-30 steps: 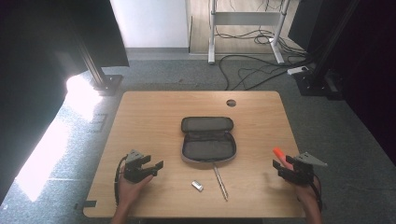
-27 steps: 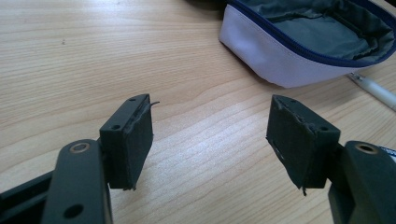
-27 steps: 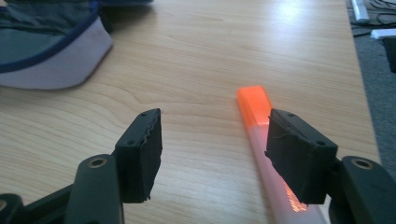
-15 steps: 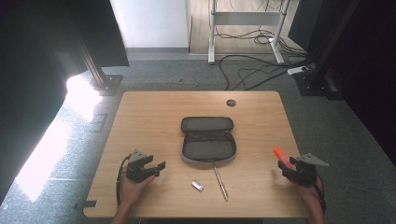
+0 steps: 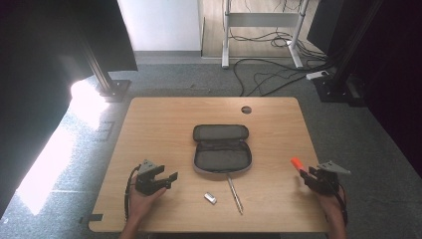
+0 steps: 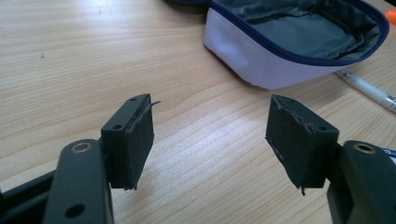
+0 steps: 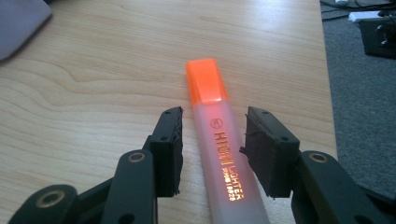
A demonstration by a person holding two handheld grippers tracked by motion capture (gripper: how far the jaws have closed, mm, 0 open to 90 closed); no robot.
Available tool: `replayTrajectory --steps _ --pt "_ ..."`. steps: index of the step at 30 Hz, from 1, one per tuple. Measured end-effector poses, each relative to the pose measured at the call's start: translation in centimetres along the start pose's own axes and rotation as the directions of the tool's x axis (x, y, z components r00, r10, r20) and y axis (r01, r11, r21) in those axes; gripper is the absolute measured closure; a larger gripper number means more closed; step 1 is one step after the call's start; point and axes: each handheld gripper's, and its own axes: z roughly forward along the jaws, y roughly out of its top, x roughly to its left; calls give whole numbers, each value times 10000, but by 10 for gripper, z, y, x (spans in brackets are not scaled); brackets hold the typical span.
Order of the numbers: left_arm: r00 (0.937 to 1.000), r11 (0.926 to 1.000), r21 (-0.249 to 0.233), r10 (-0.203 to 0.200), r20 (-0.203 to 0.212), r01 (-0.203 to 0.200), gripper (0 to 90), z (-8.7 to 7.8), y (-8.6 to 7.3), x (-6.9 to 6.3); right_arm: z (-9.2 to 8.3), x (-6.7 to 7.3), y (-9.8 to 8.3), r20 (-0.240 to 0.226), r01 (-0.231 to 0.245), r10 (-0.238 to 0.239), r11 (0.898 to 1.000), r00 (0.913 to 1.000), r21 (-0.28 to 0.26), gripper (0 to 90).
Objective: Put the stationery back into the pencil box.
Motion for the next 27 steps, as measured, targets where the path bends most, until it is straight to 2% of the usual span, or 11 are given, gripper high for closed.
replayTrajectory --steps 6,12,20,27 --pt "9999 9999 37 122 36 -122 324 0 0 -3 5 -1 -1 126 115 -117 9998 9999 163 558" --pt "10000 10000 26 79 21 -79 323 0 0 -2 9 -3 -3 206 162 -171 9990 9996 406 586" --pt "9999 9999 48 -124 55 124 323 1 -2 0 10 -1 -3 234 257 -267 9989 9994 400 650" --pt "9999 9999 62 -126 -29 126 323 1 -3 1 11 -1 -1 149 183 -189 9991 9997 394 655"
